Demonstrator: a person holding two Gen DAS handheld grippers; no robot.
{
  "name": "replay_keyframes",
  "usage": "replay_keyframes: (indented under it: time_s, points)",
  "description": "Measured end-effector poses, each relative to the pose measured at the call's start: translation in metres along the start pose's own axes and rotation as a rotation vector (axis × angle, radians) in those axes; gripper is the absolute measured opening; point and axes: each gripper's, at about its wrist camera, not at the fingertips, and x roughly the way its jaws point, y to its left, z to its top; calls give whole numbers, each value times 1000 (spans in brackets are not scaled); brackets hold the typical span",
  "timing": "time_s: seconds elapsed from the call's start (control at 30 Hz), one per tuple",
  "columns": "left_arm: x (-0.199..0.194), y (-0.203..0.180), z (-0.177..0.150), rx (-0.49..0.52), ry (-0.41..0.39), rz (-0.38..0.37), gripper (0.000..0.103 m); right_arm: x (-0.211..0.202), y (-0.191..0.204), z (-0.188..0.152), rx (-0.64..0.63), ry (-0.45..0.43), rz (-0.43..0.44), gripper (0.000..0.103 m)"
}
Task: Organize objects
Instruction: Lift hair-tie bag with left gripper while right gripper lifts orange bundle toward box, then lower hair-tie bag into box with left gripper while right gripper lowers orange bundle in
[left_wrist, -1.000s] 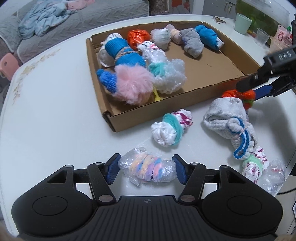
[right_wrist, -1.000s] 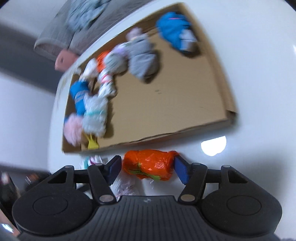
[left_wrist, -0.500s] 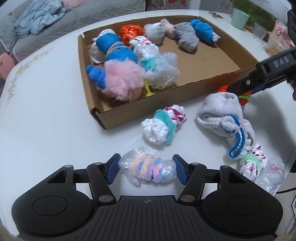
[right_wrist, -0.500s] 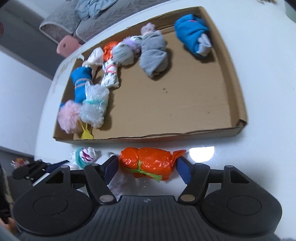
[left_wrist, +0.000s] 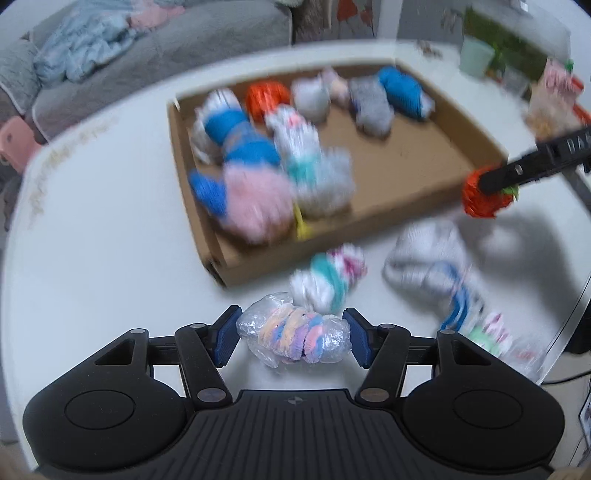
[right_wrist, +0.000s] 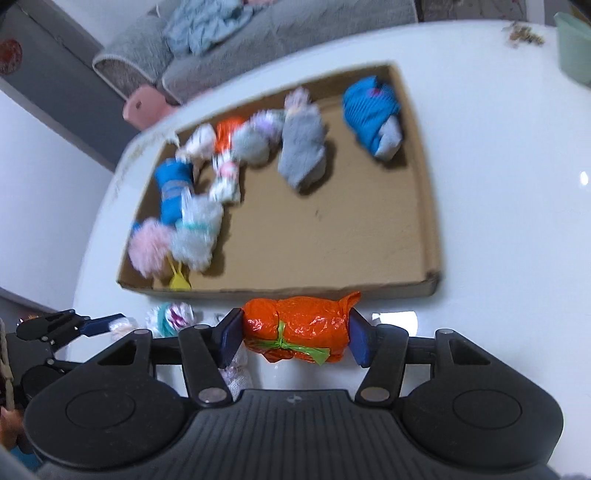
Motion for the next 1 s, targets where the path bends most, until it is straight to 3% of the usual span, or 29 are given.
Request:
replay_keyframes:
  time_s: [0.23,0.37,0.5,0.67,0.83,1.0]
  points:
    - [-59,-5,52,7,-202,31,65,-53,4,24,-100,-220,8,54]
    - [-63,-21,75,36,-270,24,65,-73,12,33,-296,-357,-41,54]
    - [-42,-45,94,109,-266,5,65,-72,28,36,-538,-442,-49,54]
    - [-24,-64,114,203,-285,3,65,-41,48,35,-830,-439,-53,54]
    - [2,-76,119,335,-271,12,65,-17,51,41,-888,-377,-31,54]
    - [36,-70,115,339,-211,9,65,-4,53,42,-914,-322,-32,54]
